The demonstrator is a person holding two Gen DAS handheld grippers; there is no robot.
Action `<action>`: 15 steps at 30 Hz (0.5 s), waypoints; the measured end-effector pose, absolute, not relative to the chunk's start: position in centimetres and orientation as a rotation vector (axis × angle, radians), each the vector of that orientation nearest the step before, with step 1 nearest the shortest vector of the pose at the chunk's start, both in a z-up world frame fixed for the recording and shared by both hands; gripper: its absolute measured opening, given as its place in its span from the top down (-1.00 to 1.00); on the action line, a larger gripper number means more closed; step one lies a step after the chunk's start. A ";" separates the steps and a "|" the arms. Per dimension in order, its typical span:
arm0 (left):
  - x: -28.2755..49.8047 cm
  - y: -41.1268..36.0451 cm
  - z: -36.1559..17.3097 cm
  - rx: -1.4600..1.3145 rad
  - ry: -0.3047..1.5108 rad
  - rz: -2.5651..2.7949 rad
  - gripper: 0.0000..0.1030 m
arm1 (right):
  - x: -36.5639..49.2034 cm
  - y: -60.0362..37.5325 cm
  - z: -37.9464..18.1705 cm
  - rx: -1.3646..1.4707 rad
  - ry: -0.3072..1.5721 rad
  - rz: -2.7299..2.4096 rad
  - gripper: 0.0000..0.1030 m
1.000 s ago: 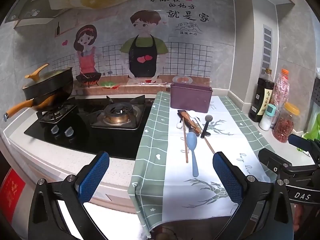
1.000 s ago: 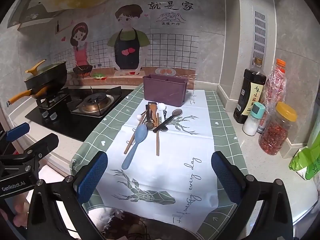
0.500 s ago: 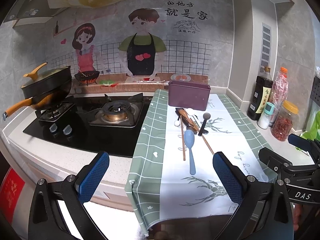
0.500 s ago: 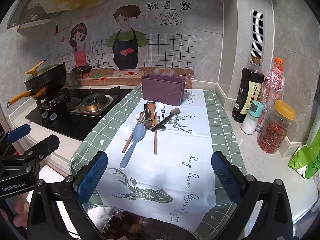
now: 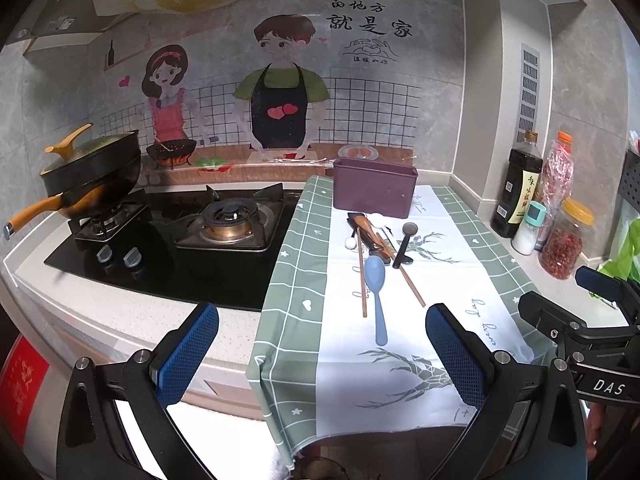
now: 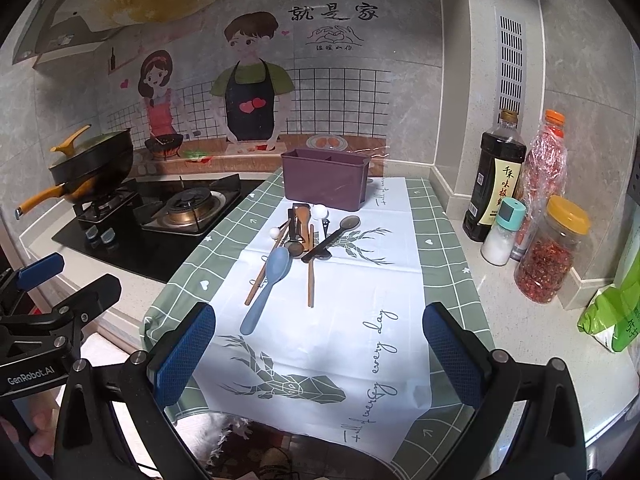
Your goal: Organize utensils
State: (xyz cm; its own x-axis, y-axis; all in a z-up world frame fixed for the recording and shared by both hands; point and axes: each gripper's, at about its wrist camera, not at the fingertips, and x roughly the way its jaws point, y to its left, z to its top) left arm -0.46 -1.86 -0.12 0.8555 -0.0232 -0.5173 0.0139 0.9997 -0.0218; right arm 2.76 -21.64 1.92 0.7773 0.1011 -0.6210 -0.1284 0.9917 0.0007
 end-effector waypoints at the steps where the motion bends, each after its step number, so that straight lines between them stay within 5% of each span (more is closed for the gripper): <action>1: -0.5 -1.9 -0.1 -0.017 0.543 -0.021 -0.99 | 2.6 -21.7 1.8 -0.042 0.669 0.122 -1.00; 15: -1.3 -3.7 -0.5 -0.009 0.547 -0.029 -0.99 | 1.8 -21.9 1.8 -0.035 0.671 0.118 -1.00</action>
